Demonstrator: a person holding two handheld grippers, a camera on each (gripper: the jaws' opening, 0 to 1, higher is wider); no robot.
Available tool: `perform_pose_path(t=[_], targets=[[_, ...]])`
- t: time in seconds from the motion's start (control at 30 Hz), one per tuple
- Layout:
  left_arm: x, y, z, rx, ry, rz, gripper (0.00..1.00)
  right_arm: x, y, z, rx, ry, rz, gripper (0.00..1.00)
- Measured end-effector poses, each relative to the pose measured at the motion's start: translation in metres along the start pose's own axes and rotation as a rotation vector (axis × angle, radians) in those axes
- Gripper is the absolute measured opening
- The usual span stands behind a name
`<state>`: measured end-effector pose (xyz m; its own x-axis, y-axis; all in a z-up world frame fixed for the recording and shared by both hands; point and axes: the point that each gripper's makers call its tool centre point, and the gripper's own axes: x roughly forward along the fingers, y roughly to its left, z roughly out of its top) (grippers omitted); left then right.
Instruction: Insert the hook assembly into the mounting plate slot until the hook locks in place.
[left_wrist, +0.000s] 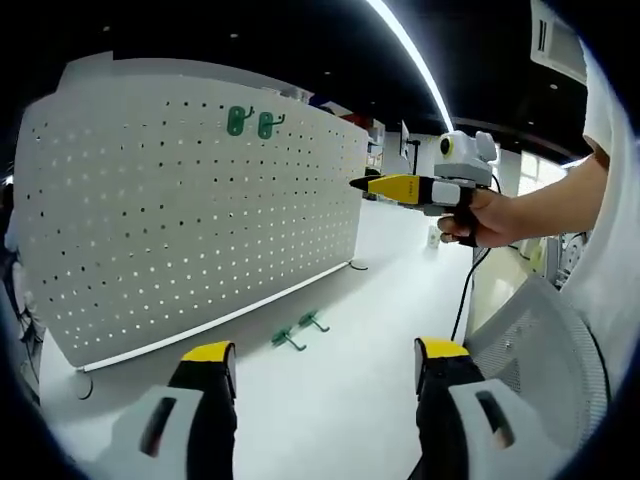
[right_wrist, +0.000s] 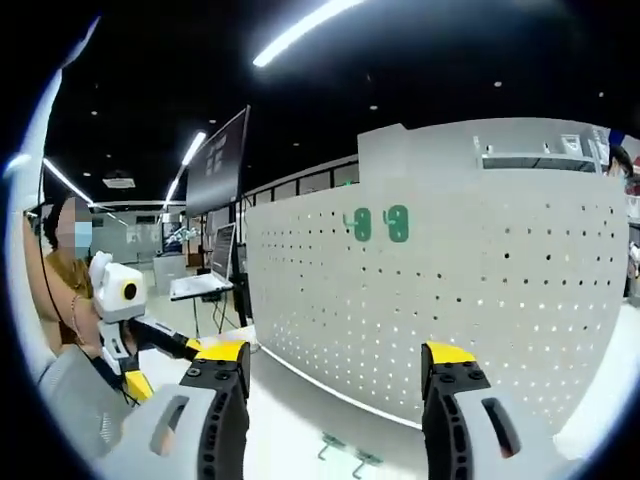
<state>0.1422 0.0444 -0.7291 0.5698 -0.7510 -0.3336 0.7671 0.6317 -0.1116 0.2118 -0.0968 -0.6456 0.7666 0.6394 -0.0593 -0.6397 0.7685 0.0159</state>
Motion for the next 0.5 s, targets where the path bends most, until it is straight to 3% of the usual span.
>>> perform_pose_path(t=[0.5], targets=[[-0.004, 0.001, -0.001, -0.014, -0.008, 0.000, 0.76, -0.028, 0.004, -0.029, 0.029, 0.070, 0.007, 0.69]])
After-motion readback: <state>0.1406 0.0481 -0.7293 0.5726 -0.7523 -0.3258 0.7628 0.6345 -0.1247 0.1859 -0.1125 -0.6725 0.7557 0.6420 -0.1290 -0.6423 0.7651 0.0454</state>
